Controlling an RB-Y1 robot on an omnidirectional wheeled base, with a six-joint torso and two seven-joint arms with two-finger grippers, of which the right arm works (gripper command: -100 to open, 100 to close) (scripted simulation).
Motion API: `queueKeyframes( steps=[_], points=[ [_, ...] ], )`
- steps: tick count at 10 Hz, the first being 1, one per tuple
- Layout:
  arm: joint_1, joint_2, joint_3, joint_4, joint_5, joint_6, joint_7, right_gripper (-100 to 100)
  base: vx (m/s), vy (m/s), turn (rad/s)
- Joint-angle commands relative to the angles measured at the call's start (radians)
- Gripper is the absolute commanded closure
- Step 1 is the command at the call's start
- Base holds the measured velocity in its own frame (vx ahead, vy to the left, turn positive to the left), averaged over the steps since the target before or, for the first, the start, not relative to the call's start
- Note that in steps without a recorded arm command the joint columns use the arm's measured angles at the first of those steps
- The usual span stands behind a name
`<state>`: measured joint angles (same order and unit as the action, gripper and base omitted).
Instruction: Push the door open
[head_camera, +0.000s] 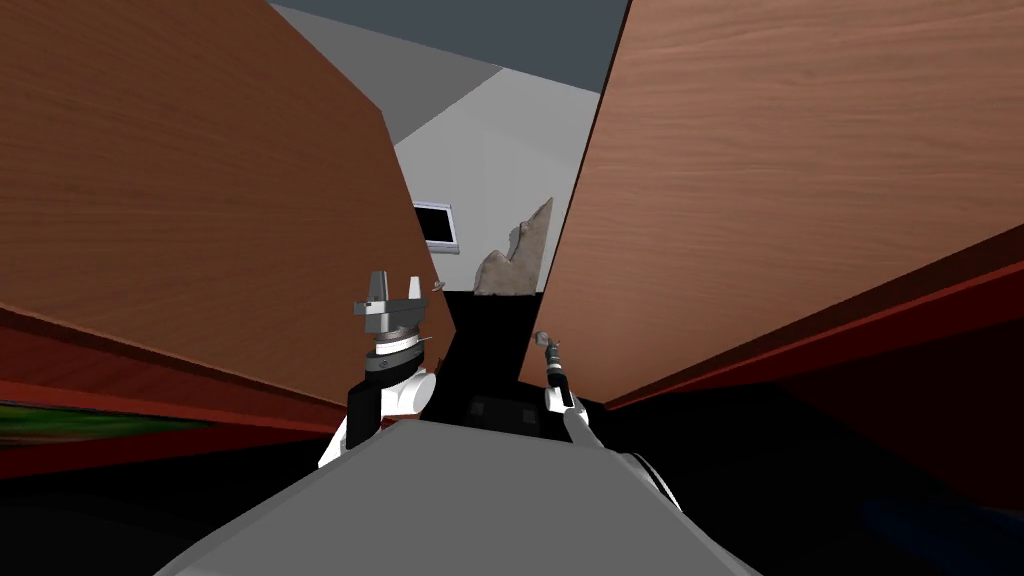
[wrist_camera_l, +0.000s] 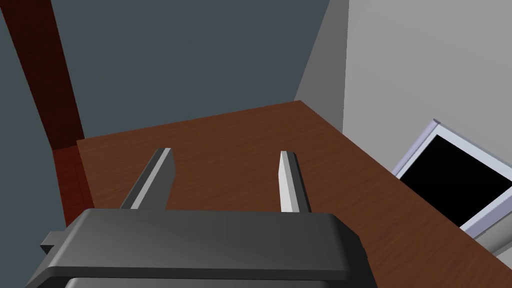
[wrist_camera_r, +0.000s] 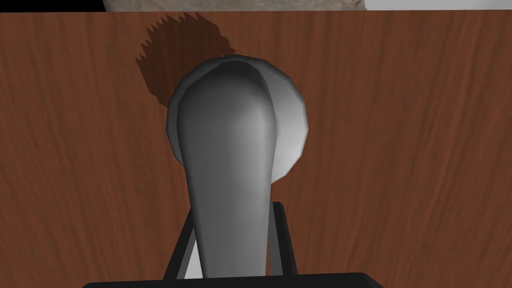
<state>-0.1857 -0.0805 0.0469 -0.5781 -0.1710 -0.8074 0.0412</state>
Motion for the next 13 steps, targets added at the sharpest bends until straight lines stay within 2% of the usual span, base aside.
queueKeyframes(
  steps=[1, 2, 3, 7, 8, 11, 13],
  points=[
    [-0.007, -0.008, -0.031, 0.005, -0.014, -0.007, 0.017, 100, 0.156, 0.079, -0.081],
    [-0.007, -0.01, -0.045, 0.006, -0.021, -0.008, 0.021, 100, 0.162, 0.097, -0.061],
    [-0.007, -0.01, -0.045, 0.006, -0.021, -0.008, 0.021, 100, 0.126, 0.074, -0.049],
    [-0.006, -0.017, -0.106, 0.011, -0.052, -0.01, 0.04, 100, 0.179, 0.106, -0.087],
    [-0.006, -0.017, -0.106, 0.011, -0.052, -0.01, 0.04, 100, 0.132, 0.079, -0.032],
    [-0.006, -0.017, -0.147, 0.014, -0.072, -0.012, 0.053, 100, 0.175, 0.087, -0.071],
    [-0.006, -0.017, -0.157, 0.015, -0.077, -0.012, 0.056, 100, 0.151, 0.078, -0.057]
  ],
)
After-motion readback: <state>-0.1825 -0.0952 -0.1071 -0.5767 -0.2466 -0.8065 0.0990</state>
